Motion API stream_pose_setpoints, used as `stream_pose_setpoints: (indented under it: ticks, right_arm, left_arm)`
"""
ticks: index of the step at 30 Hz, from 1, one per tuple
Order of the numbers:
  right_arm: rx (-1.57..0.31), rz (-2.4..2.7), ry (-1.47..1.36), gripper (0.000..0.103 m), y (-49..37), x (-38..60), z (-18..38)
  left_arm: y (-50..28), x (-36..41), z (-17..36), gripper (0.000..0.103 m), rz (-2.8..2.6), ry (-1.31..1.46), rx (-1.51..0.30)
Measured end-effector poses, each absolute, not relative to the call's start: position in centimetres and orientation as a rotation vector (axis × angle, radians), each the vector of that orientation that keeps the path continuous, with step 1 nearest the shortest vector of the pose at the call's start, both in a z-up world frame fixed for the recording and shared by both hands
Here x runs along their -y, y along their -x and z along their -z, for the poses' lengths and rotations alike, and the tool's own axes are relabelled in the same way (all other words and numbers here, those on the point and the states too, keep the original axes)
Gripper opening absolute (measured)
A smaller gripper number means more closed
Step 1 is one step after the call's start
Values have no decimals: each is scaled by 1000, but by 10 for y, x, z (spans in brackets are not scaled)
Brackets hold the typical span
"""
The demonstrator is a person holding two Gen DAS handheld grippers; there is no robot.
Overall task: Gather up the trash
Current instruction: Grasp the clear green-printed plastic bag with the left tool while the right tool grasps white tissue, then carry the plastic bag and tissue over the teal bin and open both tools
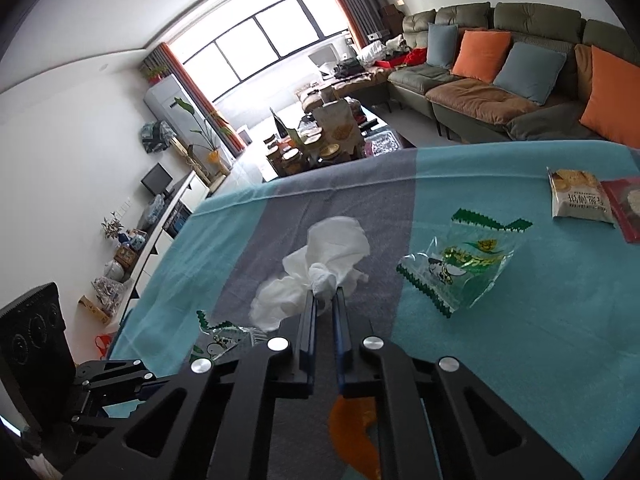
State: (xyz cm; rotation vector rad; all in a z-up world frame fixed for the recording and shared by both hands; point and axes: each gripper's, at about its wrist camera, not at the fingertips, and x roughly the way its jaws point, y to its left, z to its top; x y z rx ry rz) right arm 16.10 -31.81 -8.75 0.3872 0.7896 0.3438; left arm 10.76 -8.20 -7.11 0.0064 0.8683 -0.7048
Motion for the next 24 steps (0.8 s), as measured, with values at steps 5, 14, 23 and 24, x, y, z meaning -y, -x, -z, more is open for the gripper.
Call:
stream_pose_setpoints:
  ticks: [5,14,23,24]
  right_arm:
    - [-758,-357,-401,4,-153,319,80]
    - [-714,-392,-410,4,-140,312,64]
    - [-683,-440,-415,4,-127,301,50]
    - [-681,-448,-418,4,-126,299,49]
  left_arm:
    - [-98,67,64,16,678,-8,-841]
    - [-85,35,57,16,619,15,-821]
    - [-70,5,55,16,576,40,-813]
    - [-70,4,55,16,572,41,-813]
